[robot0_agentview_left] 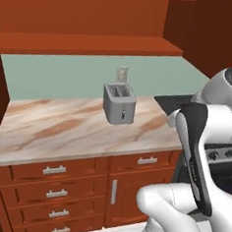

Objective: Sort all alcoholic drinks to one cabinet, and non-alcoholic drinks to the other.

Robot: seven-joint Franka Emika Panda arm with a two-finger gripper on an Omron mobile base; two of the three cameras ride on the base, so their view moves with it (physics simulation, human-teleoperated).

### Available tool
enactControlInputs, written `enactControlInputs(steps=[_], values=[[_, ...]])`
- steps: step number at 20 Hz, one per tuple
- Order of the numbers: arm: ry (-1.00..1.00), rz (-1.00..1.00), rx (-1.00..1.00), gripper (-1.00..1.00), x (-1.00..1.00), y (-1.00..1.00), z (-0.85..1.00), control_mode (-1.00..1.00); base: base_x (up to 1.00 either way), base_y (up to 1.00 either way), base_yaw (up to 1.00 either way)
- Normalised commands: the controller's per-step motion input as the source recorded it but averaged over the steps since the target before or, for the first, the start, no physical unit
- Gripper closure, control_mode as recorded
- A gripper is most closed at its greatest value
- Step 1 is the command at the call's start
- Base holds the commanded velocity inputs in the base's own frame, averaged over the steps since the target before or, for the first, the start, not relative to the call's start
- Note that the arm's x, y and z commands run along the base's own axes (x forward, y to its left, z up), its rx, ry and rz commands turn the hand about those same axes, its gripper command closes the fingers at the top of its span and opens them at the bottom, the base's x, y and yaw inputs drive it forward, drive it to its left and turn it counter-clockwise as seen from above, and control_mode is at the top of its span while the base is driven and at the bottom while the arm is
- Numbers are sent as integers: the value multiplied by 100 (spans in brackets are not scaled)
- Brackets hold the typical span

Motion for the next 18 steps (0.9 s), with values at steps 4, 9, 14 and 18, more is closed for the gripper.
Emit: enactControlInputs(steps=[4, 9, 14, 18], values=[[0, 0, 0, 100, 0, 0, 0, 100, 48, 50, -2], [0, 0, 0, 100, 0, 0, 0, 100, 45, 48, -2], [0, 0, 0, 100, 0, 0, 0, 100, 43, 39, -2], [0, 0, 0, 100, 0, 0, 0, 100, 42, 34, -2]])
